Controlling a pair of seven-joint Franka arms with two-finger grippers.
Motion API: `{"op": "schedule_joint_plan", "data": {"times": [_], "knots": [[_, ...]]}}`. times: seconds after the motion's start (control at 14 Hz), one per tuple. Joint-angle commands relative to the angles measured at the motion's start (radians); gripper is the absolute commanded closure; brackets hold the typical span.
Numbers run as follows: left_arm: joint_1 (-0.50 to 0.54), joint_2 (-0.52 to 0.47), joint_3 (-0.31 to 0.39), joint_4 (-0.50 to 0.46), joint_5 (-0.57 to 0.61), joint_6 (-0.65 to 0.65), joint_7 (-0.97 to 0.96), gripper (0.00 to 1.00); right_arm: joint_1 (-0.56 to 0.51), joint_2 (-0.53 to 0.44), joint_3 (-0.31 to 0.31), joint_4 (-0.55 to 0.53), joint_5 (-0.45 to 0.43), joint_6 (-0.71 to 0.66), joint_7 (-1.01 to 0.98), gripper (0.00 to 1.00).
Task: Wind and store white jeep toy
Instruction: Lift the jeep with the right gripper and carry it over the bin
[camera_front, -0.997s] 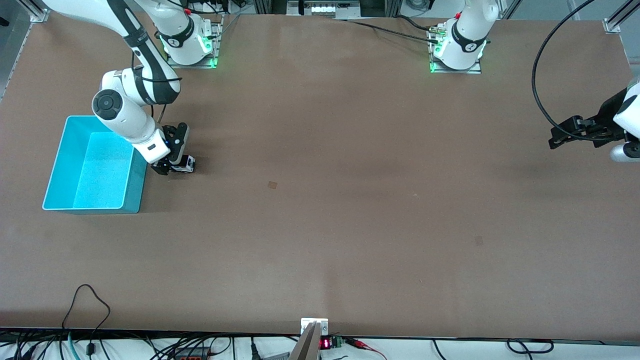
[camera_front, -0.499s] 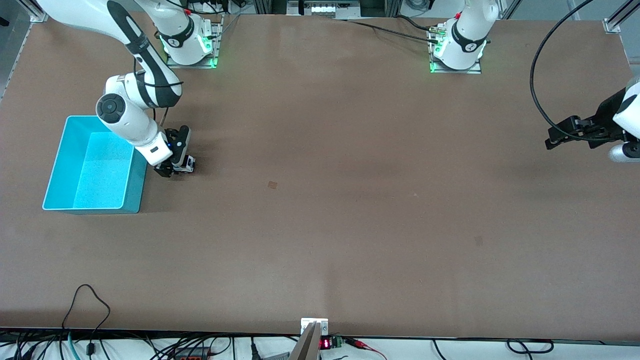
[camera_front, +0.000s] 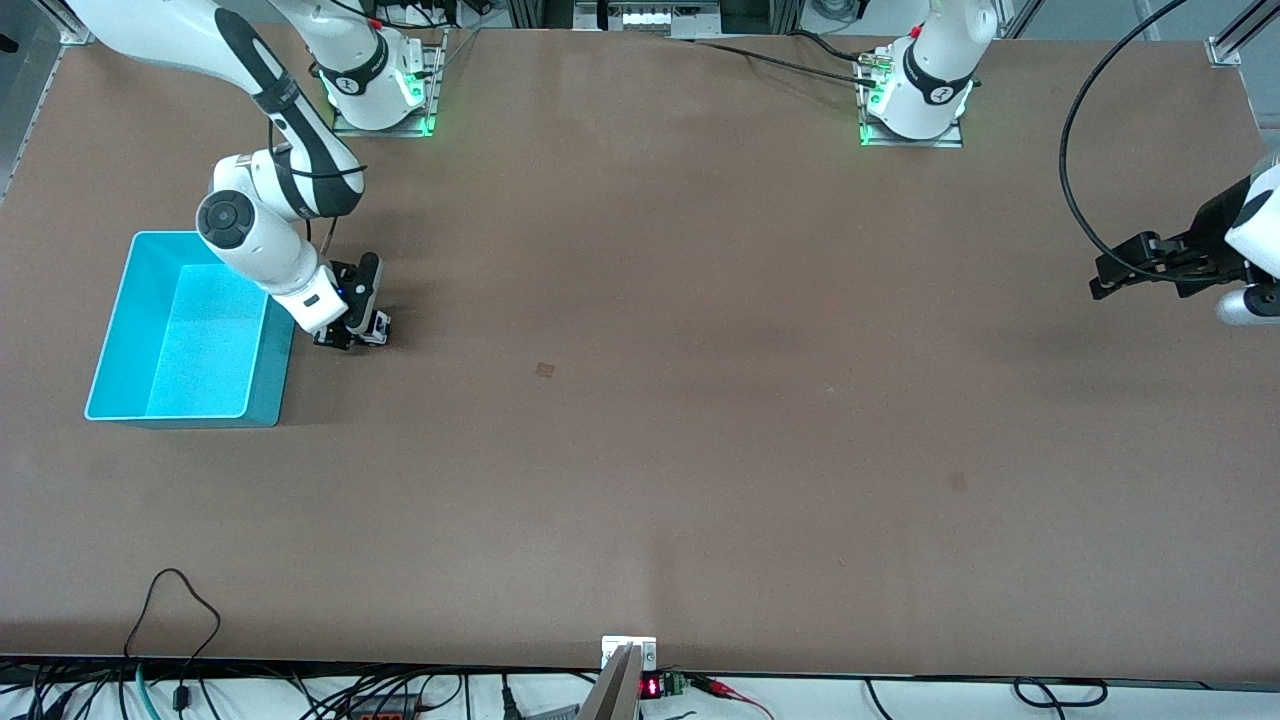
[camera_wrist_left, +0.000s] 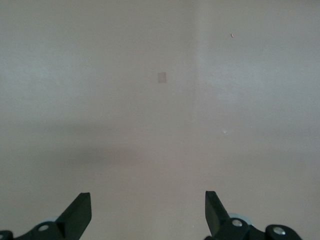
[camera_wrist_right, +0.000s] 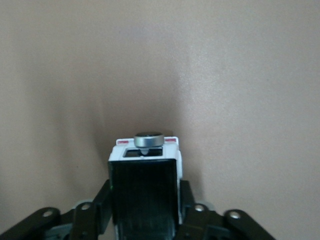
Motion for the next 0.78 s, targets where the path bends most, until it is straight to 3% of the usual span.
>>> {"op": "schedule_joint_plan", "data": {"times": [0.0, 0.28, 0.5, 0.71], "knots": [[0.004, -0.016, -0.002, -0.022, -0.01, 0.02, 0.01, 0.0, -0.026, 0.003, 0.014, -0.004, -0.017, 0.009, -0.01, 1.0], [-0.028, -0.017, 0.013, -0.019, -0.012, 0.014, 0.008, 0.0, -0.028, -0.062, 0.014, -0.002, -0.014, -0.038, 0.021, 1.0], [-0.072, -0.014, 0.062, -0.01, -0.012, 0.008, 0.007, 0.0, -0.026, -0.194, 0.016, 0.007, -0.013, -0.168, 0.19, 1.0], [-0.124, -0.022, 0.11, -0.014, -0.012, 0.008, 0.007, 0.0, -0.032, -0.264, 0.014, 0.042, 0.002, -0.216, 0.312, 1.0]]}}
